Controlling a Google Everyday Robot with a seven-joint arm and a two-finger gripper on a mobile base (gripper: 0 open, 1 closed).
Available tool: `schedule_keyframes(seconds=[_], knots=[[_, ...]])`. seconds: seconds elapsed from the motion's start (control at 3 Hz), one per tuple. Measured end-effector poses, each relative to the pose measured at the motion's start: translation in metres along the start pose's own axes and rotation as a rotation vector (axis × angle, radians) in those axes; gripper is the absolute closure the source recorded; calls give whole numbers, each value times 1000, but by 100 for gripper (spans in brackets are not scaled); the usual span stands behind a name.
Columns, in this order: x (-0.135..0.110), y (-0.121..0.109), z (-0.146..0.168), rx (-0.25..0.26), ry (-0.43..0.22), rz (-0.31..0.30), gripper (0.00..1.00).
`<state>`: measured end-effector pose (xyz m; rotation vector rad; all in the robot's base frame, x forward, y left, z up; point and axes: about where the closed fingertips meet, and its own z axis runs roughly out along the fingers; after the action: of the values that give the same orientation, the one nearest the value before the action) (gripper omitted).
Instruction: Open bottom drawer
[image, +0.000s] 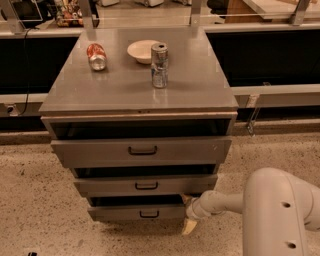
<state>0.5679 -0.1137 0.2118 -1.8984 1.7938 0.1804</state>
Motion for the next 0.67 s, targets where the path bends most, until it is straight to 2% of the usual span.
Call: schedule_keyframes(seconds=[0.33, 0.67], knots=[[19, -9, 19, -6, 24, 25, 7], [26, -14, 31, -9, 28, 42, 26]])
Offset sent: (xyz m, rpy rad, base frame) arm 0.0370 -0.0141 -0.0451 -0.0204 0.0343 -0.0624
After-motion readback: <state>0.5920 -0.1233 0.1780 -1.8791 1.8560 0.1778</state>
